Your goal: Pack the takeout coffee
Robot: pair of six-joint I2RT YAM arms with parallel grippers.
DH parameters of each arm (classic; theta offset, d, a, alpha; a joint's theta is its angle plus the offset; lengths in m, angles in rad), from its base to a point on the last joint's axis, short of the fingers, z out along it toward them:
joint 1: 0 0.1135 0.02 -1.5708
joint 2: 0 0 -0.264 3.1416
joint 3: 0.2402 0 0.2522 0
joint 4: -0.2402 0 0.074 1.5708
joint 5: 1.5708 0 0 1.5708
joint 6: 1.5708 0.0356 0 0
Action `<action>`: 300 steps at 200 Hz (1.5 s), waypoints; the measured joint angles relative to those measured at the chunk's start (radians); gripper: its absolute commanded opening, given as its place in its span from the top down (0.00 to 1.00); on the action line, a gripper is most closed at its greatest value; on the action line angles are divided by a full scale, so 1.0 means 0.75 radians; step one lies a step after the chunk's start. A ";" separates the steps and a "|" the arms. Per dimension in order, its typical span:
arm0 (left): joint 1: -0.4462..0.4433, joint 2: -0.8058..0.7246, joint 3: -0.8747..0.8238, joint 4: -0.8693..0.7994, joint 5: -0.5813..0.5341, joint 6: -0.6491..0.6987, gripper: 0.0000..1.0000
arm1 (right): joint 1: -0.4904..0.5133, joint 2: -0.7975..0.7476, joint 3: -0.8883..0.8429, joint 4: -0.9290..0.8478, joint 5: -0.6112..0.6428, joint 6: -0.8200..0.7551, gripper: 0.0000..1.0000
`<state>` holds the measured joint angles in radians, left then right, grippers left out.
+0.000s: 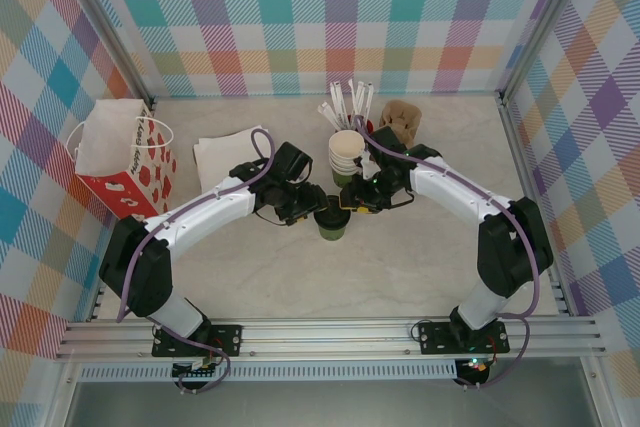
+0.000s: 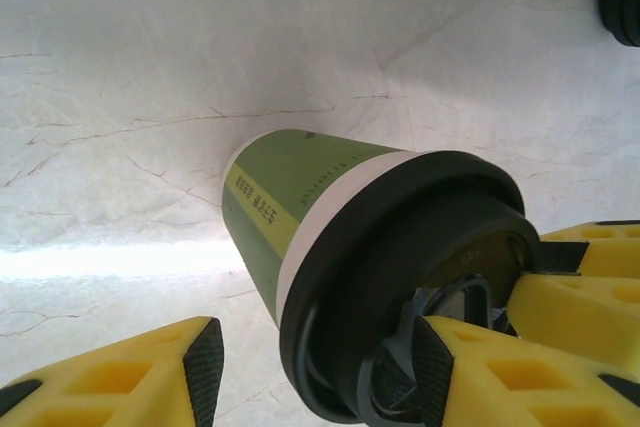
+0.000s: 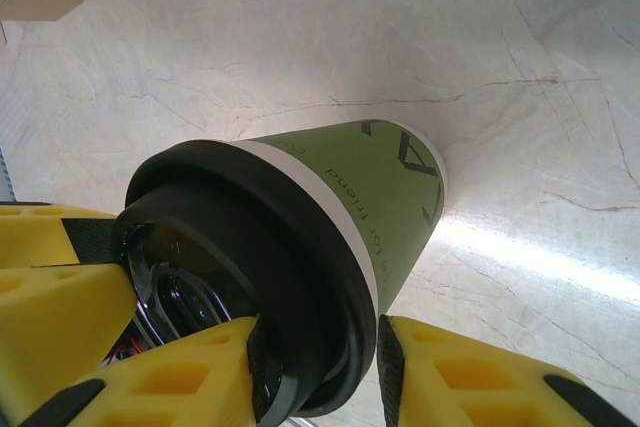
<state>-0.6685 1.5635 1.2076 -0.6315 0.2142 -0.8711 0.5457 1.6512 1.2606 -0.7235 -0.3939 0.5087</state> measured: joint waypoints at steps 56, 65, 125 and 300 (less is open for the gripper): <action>0.000 0.000 -0.022 0.010 0.002 0.000 0.49 | 0.007 0.021 0.033 -0.033 0.009 -0.002 0.63; 0.000 0.000 -0.027 0.017 0.002 0.001 0.49 | 0.008 0.026 0.041 -0.042 0.010 -0.002 0.64; 0.000 -0.026 -0.090 0.090 0.008 0.000 0.51 | 0.010 0.064 0.095 -0.115 0.021 -0.026 0.63; 0.006 -0.064 -0.184 0.223 0.041 -0.070 0.49 | 0.010 0.101 0.140 -0.180 0.030 -0.077 0.62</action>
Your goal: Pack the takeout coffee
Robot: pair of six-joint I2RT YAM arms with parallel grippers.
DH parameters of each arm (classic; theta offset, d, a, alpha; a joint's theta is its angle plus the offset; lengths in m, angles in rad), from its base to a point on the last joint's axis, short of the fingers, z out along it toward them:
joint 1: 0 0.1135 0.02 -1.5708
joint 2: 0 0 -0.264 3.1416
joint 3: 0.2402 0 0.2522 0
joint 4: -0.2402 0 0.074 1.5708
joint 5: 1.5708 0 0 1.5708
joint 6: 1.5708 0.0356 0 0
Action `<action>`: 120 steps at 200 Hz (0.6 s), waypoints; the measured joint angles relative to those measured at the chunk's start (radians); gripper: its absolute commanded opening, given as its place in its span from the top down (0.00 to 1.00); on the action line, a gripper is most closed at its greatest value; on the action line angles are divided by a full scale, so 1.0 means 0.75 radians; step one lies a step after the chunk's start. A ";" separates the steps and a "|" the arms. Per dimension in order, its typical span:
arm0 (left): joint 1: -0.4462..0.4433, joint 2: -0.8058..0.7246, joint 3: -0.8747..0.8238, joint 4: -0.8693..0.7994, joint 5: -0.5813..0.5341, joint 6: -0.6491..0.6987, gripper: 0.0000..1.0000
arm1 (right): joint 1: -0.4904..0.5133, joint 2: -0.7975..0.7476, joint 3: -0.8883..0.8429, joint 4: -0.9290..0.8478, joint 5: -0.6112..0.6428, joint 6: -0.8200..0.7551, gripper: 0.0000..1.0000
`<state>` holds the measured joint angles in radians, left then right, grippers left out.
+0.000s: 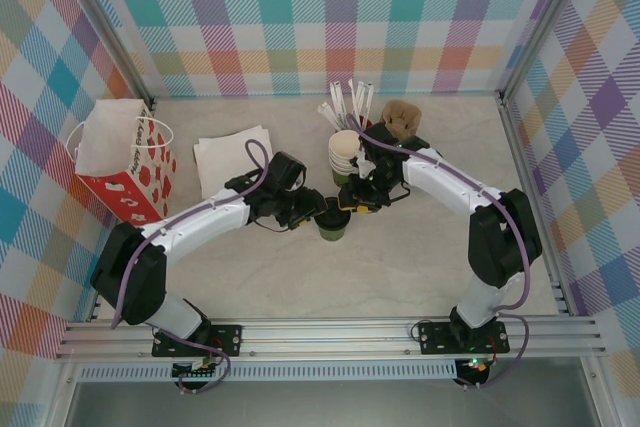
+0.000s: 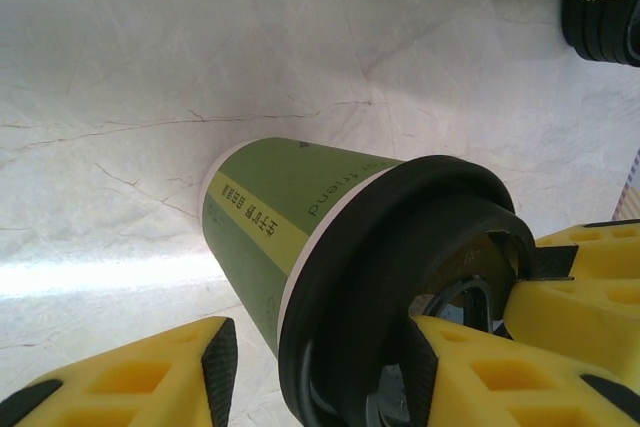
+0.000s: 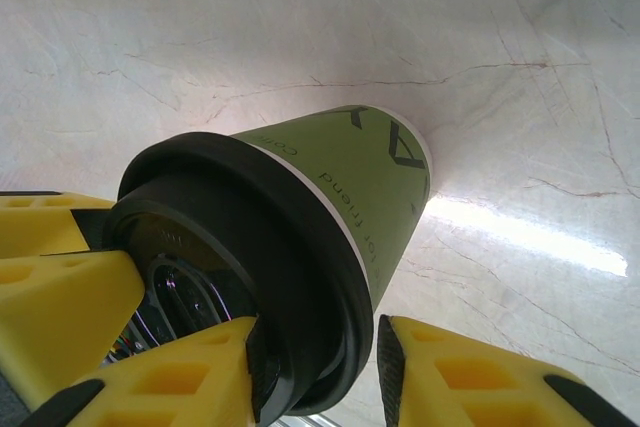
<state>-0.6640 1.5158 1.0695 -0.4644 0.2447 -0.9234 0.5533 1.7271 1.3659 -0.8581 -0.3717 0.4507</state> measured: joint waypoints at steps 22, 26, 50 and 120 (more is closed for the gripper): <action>0.003 0.024 0.061 -0.083 -0.010 0.015 0.44 | 0.001 -0.001 0.007 -0.002 0.002 -0.005 0.60; 0.003 0.028 0.073 -0.098 -0.012 0.024 0.43 | 0.002 -0.001 0.009 -0.003 0.002 -0.005 0.60; 0.003 0.042 0.143 -0.195 -0.032 0.047 0.40 | 0.006 -0.001 0.030 -0.010 0.009 -0.006 0.56; 0.047 -0.015 0.211 -0.277 -0.101 0.109 0.29 | 0.007 -0.110 0.042 -0.007 0.055 -0.030 0.28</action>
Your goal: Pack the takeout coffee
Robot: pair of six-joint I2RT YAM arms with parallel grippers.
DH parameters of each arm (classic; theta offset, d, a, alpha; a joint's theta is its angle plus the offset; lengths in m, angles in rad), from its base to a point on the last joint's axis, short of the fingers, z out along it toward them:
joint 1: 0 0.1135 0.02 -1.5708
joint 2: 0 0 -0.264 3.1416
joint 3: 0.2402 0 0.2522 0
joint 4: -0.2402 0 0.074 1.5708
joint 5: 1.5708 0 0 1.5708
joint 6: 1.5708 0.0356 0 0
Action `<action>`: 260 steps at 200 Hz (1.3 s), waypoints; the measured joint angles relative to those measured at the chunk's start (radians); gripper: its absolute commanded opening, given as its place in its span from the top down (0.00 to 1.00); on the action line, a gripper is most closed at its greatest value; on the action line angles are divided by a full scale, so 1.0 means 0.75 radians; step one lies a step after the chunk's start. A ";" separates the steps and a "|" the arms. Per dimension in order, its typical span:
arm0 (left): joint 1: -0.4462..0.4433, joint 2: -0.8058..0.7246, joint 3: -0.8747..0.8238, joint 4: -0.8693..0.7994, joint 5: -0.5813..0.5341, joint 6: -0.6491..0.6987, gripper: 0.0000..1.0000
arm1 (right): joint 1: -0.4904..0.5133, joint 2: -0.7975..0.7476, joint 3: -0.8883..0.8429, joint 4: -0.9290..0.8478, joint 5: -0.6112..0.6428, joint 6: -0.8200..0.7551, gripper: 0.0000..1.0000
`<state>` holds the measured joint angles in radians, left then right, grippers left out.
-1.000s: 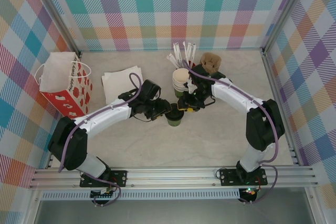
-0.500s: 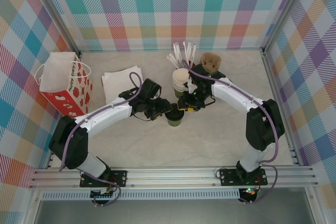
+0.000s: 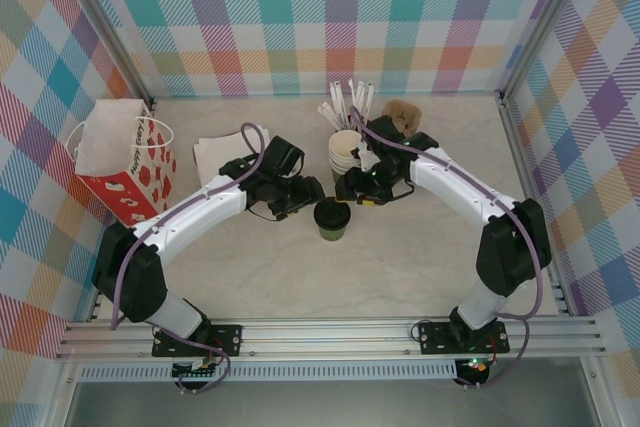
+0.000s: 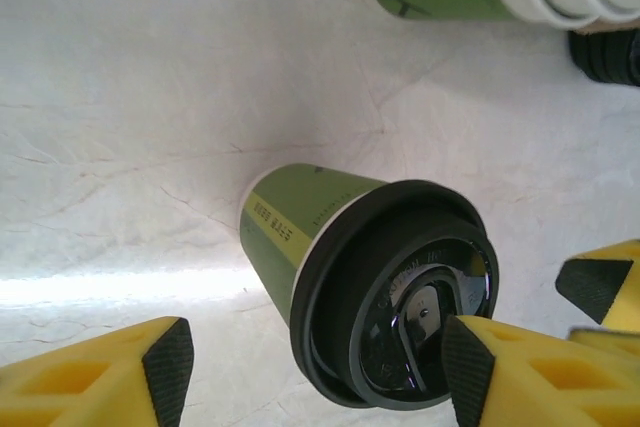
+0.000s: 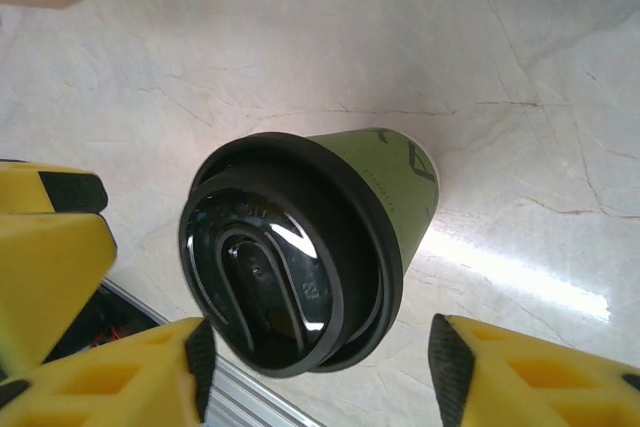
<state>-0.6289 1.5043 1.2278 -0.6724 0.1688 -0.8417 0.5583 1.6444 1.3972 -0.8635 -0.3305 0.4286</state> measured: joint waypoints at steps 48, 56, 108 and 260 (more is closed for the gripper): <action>0.039 -0.187 -0.001 -0.077 -0.121 0.027 0.21 | 0.031 -0.117 -0.021 -0.023 0.068 -0.035 0.00; 0.040 -0.216 -0.002 -0.092 -0.148 0.031 0.19 | 0.042 -0.130 -0.026 -0.031 0.084 -0.042 0.00; 0.040 -0.367 -0.066 -0.158 -0.301 0.038 0.10 | 0.135 -0.147 -0.033 -0.101 0.217 -0.075 0.00; 0.043 -0.519 -0.143 -0.254 -0.478 0.036 0.06 | 0.379 0.207 0.255 -0.273 0.476 -0.197 0.00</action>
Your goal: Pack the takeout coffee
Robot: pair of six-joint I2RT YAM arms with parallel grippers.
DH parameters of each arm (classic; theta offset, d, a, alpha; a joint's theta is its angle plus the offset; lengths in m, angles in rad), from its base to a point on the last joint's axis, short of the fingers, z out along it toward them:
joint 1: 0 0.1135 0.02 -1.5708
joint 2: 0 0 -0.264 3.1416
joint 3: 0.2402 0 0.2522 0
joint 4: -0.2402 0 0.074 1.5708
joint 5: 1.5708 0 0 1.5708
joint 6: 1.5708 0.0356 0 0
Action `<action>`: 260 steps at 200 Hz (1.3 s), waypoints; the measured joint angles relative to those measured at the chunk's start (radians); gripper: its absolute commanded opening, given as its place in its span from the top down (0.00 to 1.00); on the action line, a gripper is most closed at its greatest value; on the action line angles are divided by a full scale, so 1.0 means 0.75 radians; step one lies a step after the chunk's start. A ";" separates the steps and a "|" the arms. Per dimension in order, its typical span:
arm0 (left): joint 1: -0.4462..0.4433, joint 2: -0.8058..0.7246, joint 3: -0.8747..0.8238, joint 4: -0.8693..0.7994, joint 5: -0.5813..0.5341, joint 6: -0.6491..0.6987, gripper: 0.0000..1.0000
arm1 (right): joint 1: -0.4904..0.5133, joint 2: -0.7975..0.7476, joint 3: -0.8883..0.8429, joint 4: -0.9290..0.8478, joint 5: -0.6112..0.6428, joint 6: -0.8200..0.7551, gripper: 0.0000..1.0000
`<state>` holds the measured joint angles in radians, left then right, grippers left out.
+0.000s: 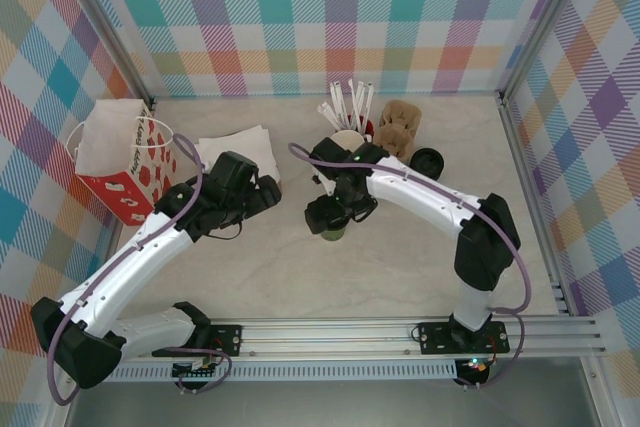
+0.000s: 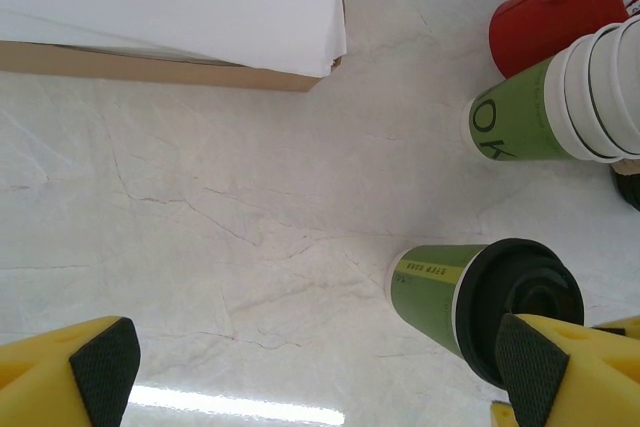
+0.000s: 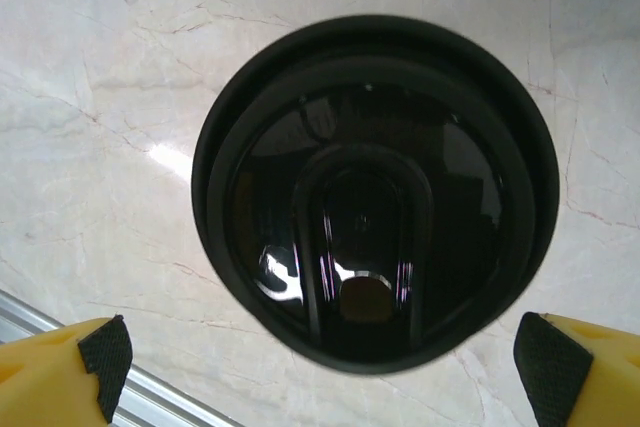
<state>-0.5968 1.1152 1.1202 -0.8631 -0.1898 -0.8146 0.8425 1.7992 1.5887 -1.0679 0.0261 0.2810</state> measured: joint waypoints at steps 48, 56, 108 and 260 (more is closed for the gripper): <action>0.000 -0.015 -0.001 -0.001 -0.011 0.000 0.06 | 0.000 0.075 0.070 -0.034 0.037 -0.019 0.00; 0.000 -0.015 -0.002 -0.001 -0.015 0.000 0.06 | 0.000 0.081 0.076 -0.037 0.043 -0.022 0.00; 0.000 -0.015 -0.002 -0.001 -0.019 0.000 0.05 | 0.000 0.096 0.084 -0.051 0.072 -0.042 0.00; 0.000 -0.015 -0.004 -0.001 -0.019 0.000 0.03 | 0.003 0.201 0.089 -0.027 0.069 -0.047 0.06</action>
<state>-0.5968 1.1042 1.1172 -0.8635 -0.2039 -0.8146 0.8444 1.9503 1.6554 -1.0885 0.0780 0.2459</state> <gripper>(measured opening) 0.966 0.970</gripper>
